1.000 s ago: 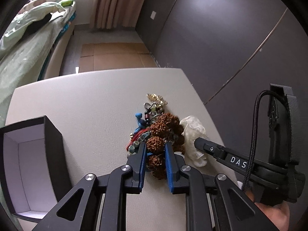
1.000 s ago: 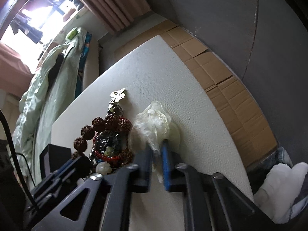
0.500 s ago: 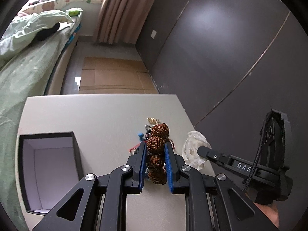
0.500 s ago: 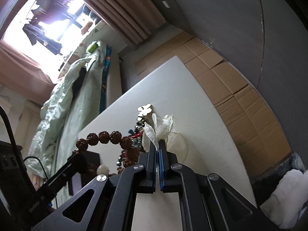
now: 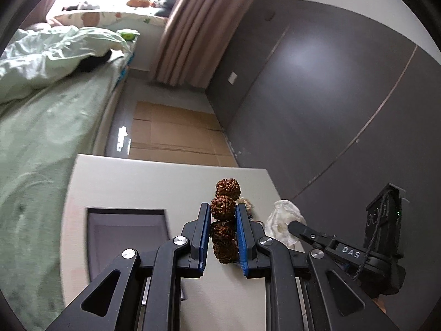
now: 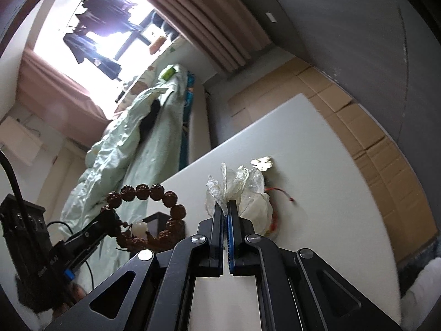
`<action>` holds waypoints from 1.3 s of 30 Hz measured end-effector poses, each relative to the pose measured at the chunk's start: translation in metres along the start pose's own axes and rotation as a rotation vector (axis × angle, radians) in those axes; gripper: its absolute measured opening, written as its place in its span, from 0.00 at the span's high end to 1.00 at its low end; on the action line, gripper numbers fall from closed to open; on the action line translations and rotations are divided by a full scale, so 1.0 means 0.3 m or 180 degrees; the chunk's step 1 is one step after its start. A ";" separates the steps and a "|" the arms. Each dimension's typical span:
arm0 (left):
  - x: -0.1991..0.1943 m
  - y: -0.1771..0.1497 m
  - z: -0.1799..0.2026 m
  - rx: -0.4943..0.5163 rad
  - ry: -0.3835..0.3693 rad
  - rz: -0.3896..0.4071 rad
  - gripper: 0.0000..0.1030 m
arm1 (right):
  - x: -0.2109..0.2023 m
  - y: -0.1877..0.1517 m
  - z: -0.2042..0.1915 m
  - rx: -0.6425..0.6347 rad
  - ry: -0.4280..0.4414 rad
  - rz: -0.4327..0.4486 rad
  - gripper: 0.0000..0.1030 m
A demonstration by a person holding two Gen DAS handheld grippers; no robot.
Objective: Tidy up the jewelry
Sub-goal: 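Carry the brown bracelet into the black box and open the left gripper while the right drops the bag in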
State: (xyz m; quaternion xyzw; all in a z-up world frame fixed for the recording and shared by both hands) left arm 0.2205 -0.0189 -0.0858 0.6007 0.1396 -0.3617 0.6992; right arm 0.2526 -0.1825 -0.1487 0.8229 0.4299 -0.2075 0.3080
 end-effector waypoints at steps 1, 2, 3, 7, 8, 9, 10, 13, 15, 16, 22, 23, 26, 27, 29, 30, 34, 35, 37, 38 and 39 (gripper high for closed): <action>-0.007 0.000 -0.020 -0.0018 0.0031 0.0004 0.82 | 0.002 -0.004 -0.012 -0.0020 0.0023 -0.0001 0.96; -0.015 -0.003 -0.035 -0.0035 0.0052 0.0005 0.82 | 0.004 -0.011 -0.027 -0.0047 0.0050 -0.0002 0.96; -0.020 -0.006 -0.044 -0.0053 0.0067 0.0004 0.82 | 0.007 -0.017 -0.039 -0.0069 0.0068 -0.0005 0.96; -0.045 -0.020 -0.106 -0.0106 0.0142 0.0002 0.82 | 0.021 -0.050 -0.098 -0.0166 0.0174 -0.0029 0.96; -0.053 -0.022 -0.119 -0.0114 0.0168 0.0008 0.82 | 0.025 -0.055 -0.113 -0.0177 0.0209 -0.0037 0.96; -0.063 -0.024 -0.131 -0.0124 0.0186 0.0016 0.82 | 0.029 -0.062 -0.129 -0.0180 0.0267 -0.0054 0.96; -0.074 -0.027 -0.145 -0.0135 0.0205 0.0026 0.82 | 0.035 -0.066 -0.137 -0.0178 0.0309 -0.0074 0.96; -0.092 -0.032 -0.174 -0.0165 0.0244 0.0039 0.82 | 0.064 -0.089 -0.174 -0.0180 0.0398 -0.0148 0.96; -0.100 -0.040 -0.191 -0.0182 0.0264 0.0036 0.82 | 0.090 -0.109 -0.198 -0.0186 0.0443 -0.0210 0.96; -0.106 -0.042 -0.201 -0.0198 0.0279 0.0040 0.82 | 0.107 -0.124 -0.213 -0.0205 0.0459 -0.0247 0.96; -0.150 -0.038 -0.271 -0.0293 0.0402 0.0117 0.82 | 0.201 -0.215 -0.300 -0.0287 0.0547 -0.0459 0.96; -0.154 -0.040 -0.284 -0.0310 0.0414 0.0118 0.82 | 0.217 -0.231 -0.314 -0.0302 0.0561 -0.0497 0.96; -0.152 -0.047 -0.308 -0.0347 0.0446 0.0101 0.82 | 0.280 -0.288 -0.352 -0.0360 0.0548 -0.0680 0.96; -0.152 -0.050 -0.314 -0.0349 0.0453 0.0096 0.82 | 0.309 -0.313 -0.358 -0.0371 0.0510 -0.0801 0.91; -0.151 -0.052 -0.317 -0.0345 0.0456 0.0085 0.82 | 0.344 -0.342 -0.351 -0.0334 0.0391 -0.0950 0.58; -0.150 -0.054 -0.315 -0.0341 0.0446 0.0078 0.82 | 0.348 -0.343 -0.347 -0.0322 0.0352 -0.0937 0.42; -0.135 -0.066 -0.299 -0.0338 0.0343 0.0018 0.82 | 0.309 -0.307 -0.336 -0.0384 0.0324 -0.0731 0.41; -0.128 -0.069 -0.292 -0.0340 0.0307 -0.0003 0.82 | 0.294 -0.297 -0.334 -0.0393 0.0336 -0.0685 0.41; -0.116 -0.073 -0.278 -0.0349 0.0236 -0.0034 0.82 | 0.264 -0.281 -0.319 -0.0413 0.0328 -0.0610 0.41; -0.109 -0.076 -0.272 -0.0356 0.0184 -0.0054 0.82 | 0.255 -0.274 -0.311 -0.0412 0.0316 -0.0588 0.41; -0.095 -0.082 -0.259 -0.0352 0.0101 -0.0103 0.82 | 0.247 -0.266 -0.302 -0.0405 0.0299 -0.0569 0.41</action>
Point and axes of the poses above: each gripper's, at about its wrist camera, not at the fingertips, and x roughly the way its jaws point, z to its right, y to its top, the point moved 9 cm from there along x, roughly the way its jaws point, and after that the axes turned 15 degrees about x, right-handed, at the moved point
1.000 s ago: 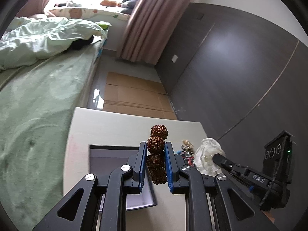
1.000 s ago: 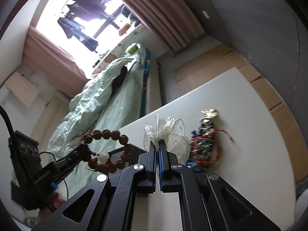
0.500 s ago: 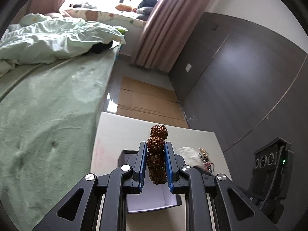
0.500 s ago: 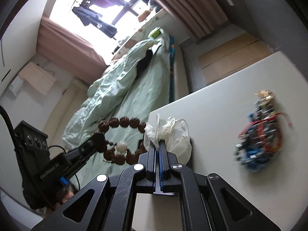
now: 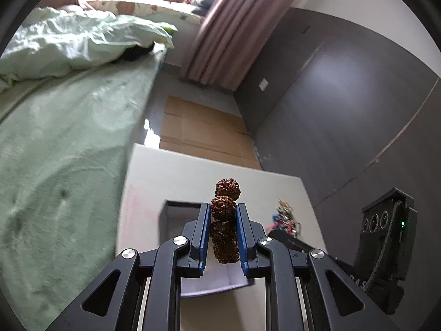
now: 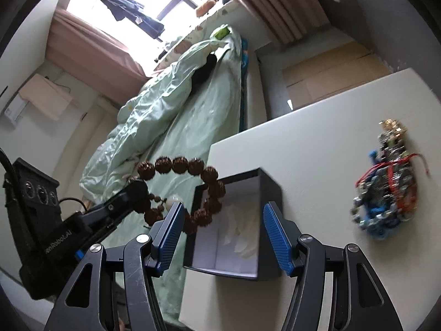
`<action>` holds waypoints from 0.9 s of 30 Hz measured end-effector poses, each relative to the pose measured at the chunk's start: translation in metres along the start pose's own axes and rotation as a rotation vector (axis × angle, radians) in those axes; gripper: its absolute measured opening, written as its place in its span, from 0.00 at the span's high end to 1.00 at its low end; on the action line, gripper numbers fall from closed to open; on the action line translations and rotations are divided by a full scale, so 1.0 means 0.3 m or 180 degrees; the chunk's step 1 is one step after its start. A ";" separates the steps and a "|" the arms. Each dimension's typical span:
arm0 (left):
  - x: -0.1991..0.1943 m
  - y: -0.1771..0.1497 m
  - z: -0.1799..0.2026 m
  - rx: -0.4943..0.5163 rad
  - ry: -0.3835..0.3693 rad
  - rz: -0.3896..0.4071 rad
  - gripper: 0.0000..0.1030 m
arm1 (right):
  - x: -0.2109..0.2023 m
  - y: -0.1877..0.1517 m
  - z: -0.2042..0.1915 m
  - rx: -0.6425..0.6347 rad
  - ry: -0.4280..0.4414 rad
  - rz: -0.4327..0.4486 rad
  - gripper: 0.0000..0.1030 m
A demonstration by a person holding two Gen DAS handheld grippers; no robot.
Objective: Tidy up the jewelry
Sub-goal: 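Carry the brown bracelet into the black box and open the left gripper while the right drops the bag in, then reach the left gripper to the jewelry pile and grasp the grey bead bracelet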
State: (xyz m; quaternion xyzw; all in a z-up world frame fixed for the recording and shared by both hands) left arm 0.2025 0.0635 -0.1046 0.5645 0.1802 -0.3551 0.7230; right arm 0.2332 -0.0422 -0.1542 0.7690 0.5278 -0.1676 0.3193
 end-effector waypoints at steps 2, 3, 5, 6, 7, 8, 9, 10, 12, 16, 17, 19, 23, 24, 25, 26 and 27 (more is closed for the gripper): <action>0.035 -0.021 0.010 0.0029 0.0007 -0.0175 0.81 | -0.016 0.010 0.015 0.0018 -0.0037 0.0036 0.41; 0.050 -0.033 0.002 0.0028 0.0090 -0.0261 0.79 | -0.025 0.014 0.024 0.0023 -0.0051 0.0048 0.41; 0.079 -0.057 -0.034 -0.0009 0.0311 -0.0424 0.76 | -0.045 0.024 0.038 0.0023 -0.0080 0.0069 0.41; 0.086 -0.065 -0.053 -0.0052 0.0379 -0.0473 0.68 | -0.058 0.030 0.045 0.0016 -0.0095 0.0090 0.41; 0.086 -0.066 -0.063 -0.0082 0.0399 -0.0468 0.60 | -0.068 0.035 0.050 0.0011 -0.0105 0.0110 0.41; 0.081 -0.062 -0.071 -0.0111 0.0409 -0.0431 0.57 | -0.081 0.043 0.056 0.0010 -0.0115 0.0139 0.41; 0.071 -0.055 -0.074 -0.0122 0.0421 -0.0386 0.53 | -0.101 0.051 0.065 0.0019 -0.0119 0.0173 0.41; 0.062 -0.051 -0.073 -0.0112 0.0431 -0.0350 0.48 | -0.115 0.059 0.075 0.0034 -0.0122 0.0198 0.41; 0.054 -0.042 -0.059 -0.0063 0.0447 -0.0302 0.41 | -0.148 0.074 0.098 0.0071 -0.0141 0.0249 0.41; 0.065 -0.030 0.003 0.0079 0.0408 -0.0261 0.39 | -0.211 0.107 0.153 0.0159 -0.0219 0.0371 0.41; 0.072 -0.028 0.019 0.0111 0.0393 -0.0262 0.39 | -0.220 0.111 0.161 0.0176 -0.0227 0.0394 0.41; 0.089 -0.023 0.060 0.0186 0.0352 -0.0272 0.39 | -0.245 0.124 0.191 0.0225 -0.0276 0.0429 0.41; 0.133 -0.023 0.138 0.0314 0.0274 -0.0320 0.39 | -0.273 0.140 0.236 0.0319 -0.0352 0.0463 0.41; 0.144 -0.025 0.156 0.0341 0.0256 -0.0333 0.39 | -0.280 0.142 0.249 0.0349 -0.0381 0.0470 0.41; 0.160 -0.028 0.181 0.0373 0.0237 -0.0353 0.39 | -0.281 0.145 0.257 0.0375 -0.0405 0.0471 0.41; 0.171 -0.030 0.197 0.0396 0.0223 -0.0368 0.39 | -0.283 0.147 0.273 0.0421 -0.0440 0.0464 0.41; 0.182 -0.033 0.214 0.0422 0.0207 -0.0382 0.39 | -0.282 0.147 0.286 0.0466 -0.0462 0.0455 0.41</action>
Point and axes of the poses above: each gripper's, at about its wrist camera, not at the fingertips, and x roughly the way its jaws point, z to its right, y to its top, the point moved 9 cm from there along x, roughly the way its jaws point, and after that the axes turned 15 degrees about x, right-handed, at the moved point
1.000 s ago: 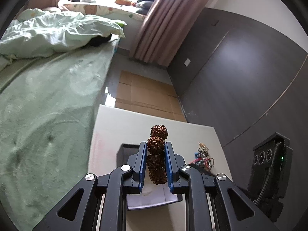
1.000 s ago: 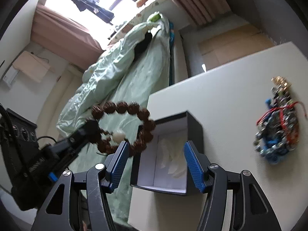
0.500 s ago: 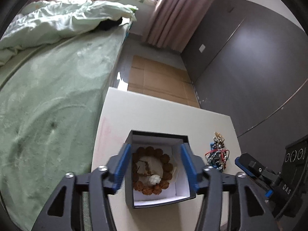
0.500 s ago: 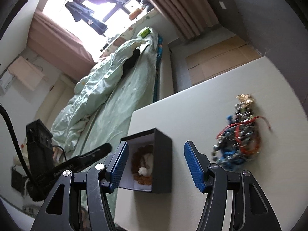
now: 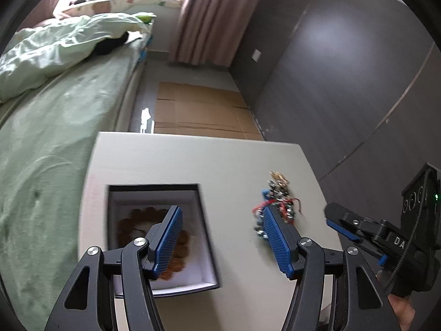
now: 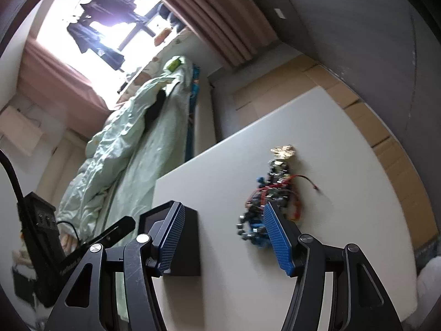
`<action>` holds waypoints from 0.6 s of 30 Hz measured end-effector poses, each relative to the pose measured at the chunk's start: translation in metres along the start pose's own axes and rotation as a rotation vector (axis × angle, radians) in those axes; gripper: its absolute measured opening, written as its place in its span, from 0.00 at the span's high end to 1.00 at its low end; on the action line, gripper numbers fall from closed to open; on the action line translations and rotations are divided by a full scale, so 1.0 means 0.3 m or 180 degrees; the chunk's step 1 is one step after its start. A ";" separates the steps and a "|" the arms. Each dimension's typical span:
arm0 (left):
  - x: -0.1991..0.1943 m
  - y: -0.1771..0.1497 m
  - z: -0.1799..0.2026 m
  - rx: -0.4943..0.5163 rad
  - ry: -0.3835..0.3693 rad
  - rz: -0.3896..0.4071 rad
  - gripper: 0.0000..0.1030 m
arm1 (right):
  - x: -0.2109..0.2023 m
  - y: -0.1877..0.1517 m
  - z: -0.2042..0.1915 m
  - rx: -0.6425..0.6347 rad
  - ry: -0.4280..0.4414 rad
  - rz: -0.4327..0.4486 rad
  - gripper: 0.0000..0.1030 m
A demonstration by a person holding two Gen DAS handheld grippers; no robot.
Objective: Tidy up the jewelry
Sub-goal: 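Reach the left gripper to the jewelry pile and grasp the grey bead bracelet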
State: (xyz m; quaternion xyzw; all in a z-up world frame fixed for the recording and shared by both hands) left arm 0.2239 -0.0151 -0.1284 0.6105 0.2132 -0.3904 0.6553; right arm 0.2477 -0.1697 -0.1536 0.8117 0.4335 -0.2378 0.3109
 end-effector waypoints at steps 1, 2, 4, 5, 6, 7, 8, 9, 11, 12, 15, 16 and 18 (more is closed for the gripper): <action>0.011 0.000 0.020 0.0034 -0.0017 -0.0011 0.39 | 0.001 0.004 0.013 0.0044 -0.0015 -0.0012 0.41; 0.023 0.001 0.041 0.0069 -0.0028 -0.0022 0.39 | 0.001 0.004 0.025 0.0088 -0.0028 -0.0024 0.42; 0.042 0.001 0.076 0.0125 -0.0040 -0.0037 0.39 | 0.002 0.011 0.059 0.0196 -0.0060 -0.0047 0.41; 0.051 0.000 0.089 0.0146 -0.0050 -0.0044 0.39 | 0.002 0.013 0.073 0.0245 -0.0070 -0.0057 0.41; 0.063 -0.002 0.106 0.0165 -0.0071 -0.0060 0.39 | 0.001 0.017 0.090 0.0304 -0.0081 -0.0063 0.42; 0.073 -0.008 0.119 0.0173 -0.0095 -0.0078 0.39 | 0.001 0.020 0.101 0.0343 -0.0090 -0.0064 0.42; 0.085 -0.010 0.130 0.0177 -0.0120 -0.0092 0.39 | -0.001 0.026 0.116 0.0394 -0.0108 -0.0064 0.42; 0.099 -0.013 0.143 0.0177 -0.0146 -0.0106 0.39 | -0.003 0.030 0.126 0.0424 -0.0123 -0.0064 0.42; 0.117 -0.017 0.159 0.0177 -0.0153 -0.0122 0.40 | -0.009 0.036 0.150 0.0473 -0.0176 -0.0061 0.42; 0.131 -0.020 0.167 0.0175 -0.0156 -0.0137 0.42 | -0.011 0.038 0.159 0.0492 -0.0202 -0.0062 0.42; 0.165 -0.028 0.182 0.0168 -0.0146 -0.0206 0.51 | -0.013 0.041 0.176 0.0547 -0.0213 -0.0072 0.42; 0.179 -0.033 0.185 0.0170 -0.0128 -0.0241 0.55 | -0.015 0.041 0.179 0.0564 -0.0205 -0.0077 0.42; 0.210 -0.040 0.187 0.0164 -0.0100 -0.0306 0.61 | -0.021 0.047 0.186 0.0583 -0.0191 -0.0078 0.42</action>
Point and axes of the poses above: each gripper's, at about its wrist camera, not at the fingertips, and x roughly the way its jaws point, z to its right, y to its top, the point moved 9 cm from there along x, roughly the way its jaws point, and after that the axes turned 15 degrees about x, right-handed, at the moved point
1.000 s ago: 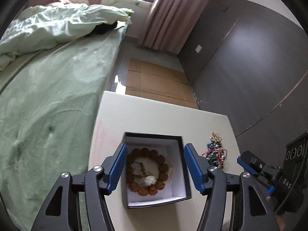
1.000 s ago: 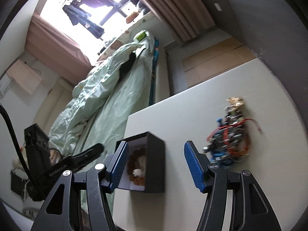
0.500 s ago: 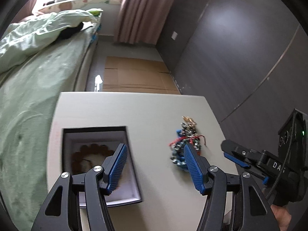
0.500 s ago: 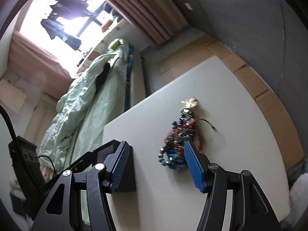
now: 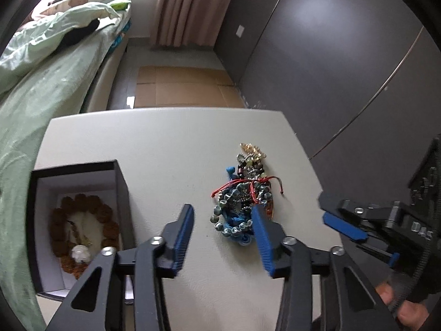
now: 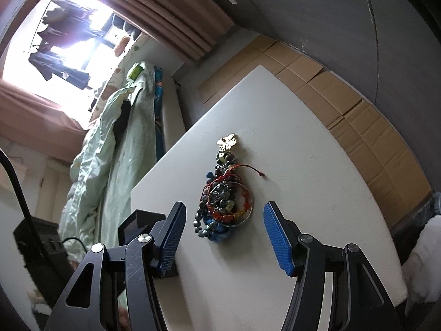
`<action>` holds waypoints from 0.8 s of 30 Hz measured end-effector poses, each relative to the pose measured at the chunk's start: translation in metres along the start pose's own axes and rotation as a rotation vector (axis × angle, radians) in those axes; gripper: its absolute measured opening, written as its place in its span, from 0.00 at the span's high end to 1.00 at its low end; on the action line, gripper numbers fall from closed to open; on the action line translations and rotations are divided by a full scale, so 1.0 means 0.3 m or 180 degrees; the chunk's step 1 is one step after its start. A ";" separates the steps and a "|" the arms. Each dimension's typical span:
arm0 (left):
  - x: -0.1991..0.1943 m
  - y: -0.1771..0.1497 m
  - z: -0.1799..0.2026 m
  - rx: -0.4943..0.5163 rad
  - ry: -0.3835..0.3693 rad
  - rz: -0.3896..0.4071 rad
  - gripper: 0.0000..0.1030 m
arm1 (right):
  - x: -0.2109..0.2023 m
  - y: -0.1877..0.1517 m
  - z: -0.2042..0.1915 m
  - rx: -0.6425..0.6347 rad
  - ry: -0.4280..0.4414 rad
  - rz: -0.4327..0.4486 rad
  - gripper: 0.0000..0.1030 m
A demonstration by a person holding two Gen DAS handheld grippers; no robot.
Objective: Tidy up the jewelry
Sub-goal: 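Reach the left gripper to the jewelry pile and grasp the grey bead bracelet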
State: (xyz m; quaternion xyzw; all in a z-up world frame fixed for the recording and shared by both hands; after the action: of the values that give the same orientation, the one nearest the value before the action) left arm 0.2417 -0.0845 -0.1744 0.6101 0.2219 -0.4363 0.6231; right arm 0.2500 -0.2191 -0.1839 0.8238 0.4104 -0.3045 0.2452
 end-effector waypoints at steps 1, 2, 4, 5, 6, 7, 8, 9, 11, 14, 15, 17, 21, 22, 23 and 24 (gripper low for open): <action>0.009 -0.001 -0.001 -0.0002 0.0019 -0.0019 0.63 | -0.003 0.002 0.003 0.0007 0.0002 0.0001 0.42; 0.023 -0.002 -0.003 0.0002 0.0053 -0.0047 0.64 | -0.005 0.006 0.008 0.0017 0.0007 0.0000 0.42; 0.049 -0.004 -0.008 0.0016 0.0127 -0.0110 0.68 | -0.009 0.013 0.017 0.0049 0.0015 -0.0007 0.42; 0.065 -0.008 -0.012 0.0015 0.0164 -0.0155 0.69 | -0.011 0.016 0.022 0.0066 0.0021 -0.0012 0.42; 0.082 -0.014 -0.020 -0.0006 0.0205 -0.0223 0.72 | -0.012 0.021 0.024 0.0079 0.0026 -0.0016 0.42; 0.095 -0.020 -0.025 -0.0026 0.0221 -0.0263 0.75 | -0.012 0.024 0.027 0.0095 0.0031 -0.0021 0.42; 0.104 -0.024 -0.030 -0.0038 0.0230 -0.0298 0.76 | -0.013 0.026 0.029 0.0108 0.0036 -0.0025 0.42; 0.115 -0.028 -0.035 -0.0046 0.0252 -0.0335 0.76 | -0.013 0.022 0.028 0.0118 0.0041 -0.0030 0.42; 0.128 -0.029 -0.041 -0.0050 0.0286 -0.0369 0.76 | -0.016 0.021 0.028 0.0130 0.0066 -0.0044 0.42; 0.143 -0.033 -0.041 -0.0057 0.0298 -0.0402 0.77 | -0.023 0.021 0.024 0.0125 0.0109 -0.0053 0.42; 0.147 -0.033 -0.040 -0.0060 0.0296 -0.0409 0.77 | -0.022 0.019 0.022 0.0121 0.0115 -0.0058 0.42; 0.155 -0.036 -0.032 -0.0070 0.0246 -0.0423 0.77 | -0.019 0.015 0.018 0.0115 0.0125 -0.0080 0.42; 0.169 -0.041 -0.019 -0.0047 0.0264 -0.0461 0.77 | -0.013 0.009 0.017 0.0088 0.0122 -0.0119 0.42; 0.170 -0.045 -0.019 -0.0052 0.0276 -0.0475 0.77 | -0.014 0.009 0.016 0.0076 0.0120 -0.0119 0.42; 0.171 -0.049 -0.018 -0.0064 0.0270 -0.0486 0.77 | -0.014 0.008 0.016 0.0066 0.0113 -0.0117 0.42; 0.174 -0.056 -0.017 -0.0091 0.0243 -0.0506 0.77 | -0.014 0.008 0.016 0.0054 0.0100 -0.0114 0.42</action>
State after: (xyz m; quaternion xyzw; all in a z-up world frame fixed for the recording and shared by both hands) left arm 0.2566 -0.0919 -0.2270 0.5977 0.2994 -0.4576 0.5863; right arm 0.2484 -0.2257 -0.1838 0.8231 0.4263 -0.2994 0.2263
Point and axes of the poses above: each gripper's, at about its wrist camera, not at the fingertips, and x roughly the way its jaws point, z to its right, y to its top, the point moved 9 cm from there along x, roughly the way its jaws point, and after that the axes turned 15 degrees about x, right-handed, at the moved point
